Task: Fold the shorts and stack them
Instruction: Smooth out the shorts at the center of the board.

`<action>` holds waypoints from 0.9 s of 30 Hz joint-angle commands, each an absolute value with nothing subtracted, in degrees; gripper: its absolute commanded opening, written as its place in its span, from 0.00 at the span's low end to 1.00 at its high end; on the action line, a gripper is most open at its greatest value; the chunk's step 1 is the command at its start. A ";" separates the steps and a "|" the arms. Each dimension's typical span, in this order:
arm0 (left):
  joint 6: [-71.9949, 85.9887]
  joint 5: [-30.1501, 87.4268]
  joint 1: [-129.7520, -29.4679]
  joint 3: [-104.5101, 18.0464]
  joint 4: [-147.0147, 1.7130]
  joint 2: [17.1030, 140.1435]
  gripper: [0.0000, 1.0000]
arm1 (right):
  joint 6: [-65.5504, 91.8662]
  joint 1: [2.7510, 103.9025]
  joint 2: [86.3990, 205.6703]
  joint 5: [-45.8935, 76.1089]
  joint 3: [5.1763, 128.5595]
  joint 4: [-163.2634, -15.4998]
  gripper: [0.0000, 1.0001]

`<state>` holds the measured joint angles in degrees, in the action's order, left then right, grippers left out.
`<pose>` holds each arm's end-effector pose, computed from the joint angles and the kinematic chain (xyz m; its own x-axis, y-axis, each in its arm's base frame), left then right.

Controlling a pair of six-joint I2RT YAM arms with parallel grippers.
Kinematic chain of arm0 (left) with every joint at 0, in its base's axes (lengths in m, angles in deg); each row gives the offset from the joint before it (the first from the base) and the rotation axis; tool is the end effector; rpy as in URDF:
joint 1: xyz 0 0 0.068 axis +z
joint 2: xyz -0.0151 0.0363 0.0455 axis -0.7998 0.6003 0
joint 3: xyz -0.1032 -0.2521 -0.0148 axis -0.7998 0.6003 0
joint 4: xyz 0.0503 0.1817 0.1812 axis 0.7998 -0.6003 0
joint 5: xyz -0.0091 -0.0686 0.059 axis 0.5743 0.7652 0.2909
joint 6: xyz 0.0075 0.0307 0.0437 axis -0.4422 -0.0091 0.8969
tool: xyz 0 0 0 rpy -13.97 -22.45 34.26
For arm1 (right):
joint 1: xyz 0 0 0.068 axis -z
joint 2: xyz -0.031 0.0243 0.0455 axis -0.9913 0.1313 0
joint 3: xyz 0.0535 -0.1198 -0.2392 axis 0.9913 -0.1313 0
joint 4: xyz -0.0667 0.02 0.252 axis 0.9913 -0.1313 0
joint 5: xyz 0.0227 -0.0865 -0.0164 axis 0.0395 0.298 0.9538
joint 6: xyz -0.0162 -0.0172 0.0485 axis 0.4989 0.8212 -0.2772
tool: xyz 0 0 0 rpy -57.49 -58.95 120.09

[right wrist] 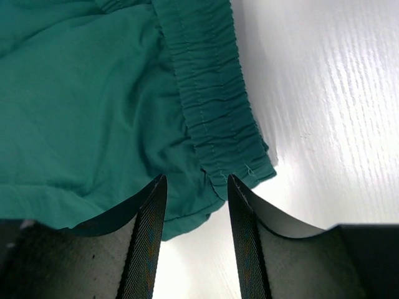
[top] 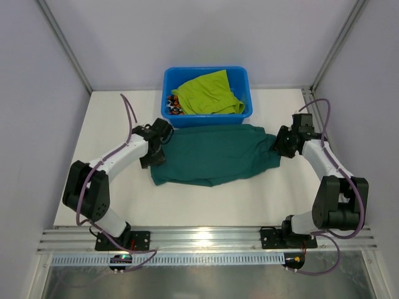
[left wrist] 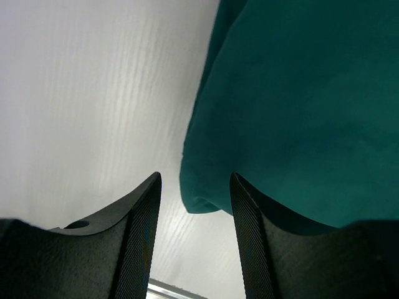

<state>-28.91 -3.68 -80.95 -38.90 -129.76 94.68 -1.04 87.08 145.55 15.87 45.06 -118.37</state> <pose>0.2688 -0.1255 0.2298 -0.8478 -0.3134 -0.4278 -0.3988 0.9085 0.1247 0.2827 -0.0185 0.2261 -0.7696 0.4194 -0.4815 0.3105 0.9047 0.2917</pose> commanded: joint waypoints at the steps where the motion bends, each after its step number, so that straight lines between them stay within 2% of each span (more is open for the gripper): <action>1: -26.79 5.02 -80.53 -36.55 -119.57 89.63 0.50 | 0.11 87.29 148.61 11.24 47.66 -115.08 0.48; 4: -27.99 7.38 -80.53 -32.15 -110.98 86.36 0.52 | -0.41 87.29 153.70 8.95 47.58 -113.31 0.48; 9: -30.20 4.91 -77.73 -34.61 -119.13 99.51 0.51 | -1.03 87.29 155.40 10.70 41.96 -111.20 0.48; 13: -30.03 4.73 -69.93 -32.33 -117.83 102.45 0.50 | -3.14 86.42 151.80 11.32 35.03 -109.44 0.48; 15: -29.68 3.07 -66.31 -32.06 -117.47 101.83 0.50 | -5.86 84.66 147.25 11.24 32.90 -109.00 0.48; 19: -28.36 -0.53 -56.03 -35.21 -120.89 99.65 0.52 | -14.29 71.77 136.61 12.82 25.54 -107.34 0.49; 21: -27.05 -3.77 -51.37 -38.81 -122.21 97.80 0.53 | -18.67 68.93 132.21 12.38 23.06 -106.11 0.51; 24: -25.64 -7.04 -50.91 -44.35 -125.37 94.37 0.55 | -20.89 66.73 124.12 11.85 20.59 -107.15 0.52; 27: -24.84 -2.07 -51.18 -45.34 -126.26 90.59 0.55 | -20.55 65.67 118.31 12.37 21.55 -109.35 0.54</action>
<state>-26.59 -2.52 -50.02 -42.37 -123.90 96.71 -17.50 66.36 122.27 11.24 20.55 -109.23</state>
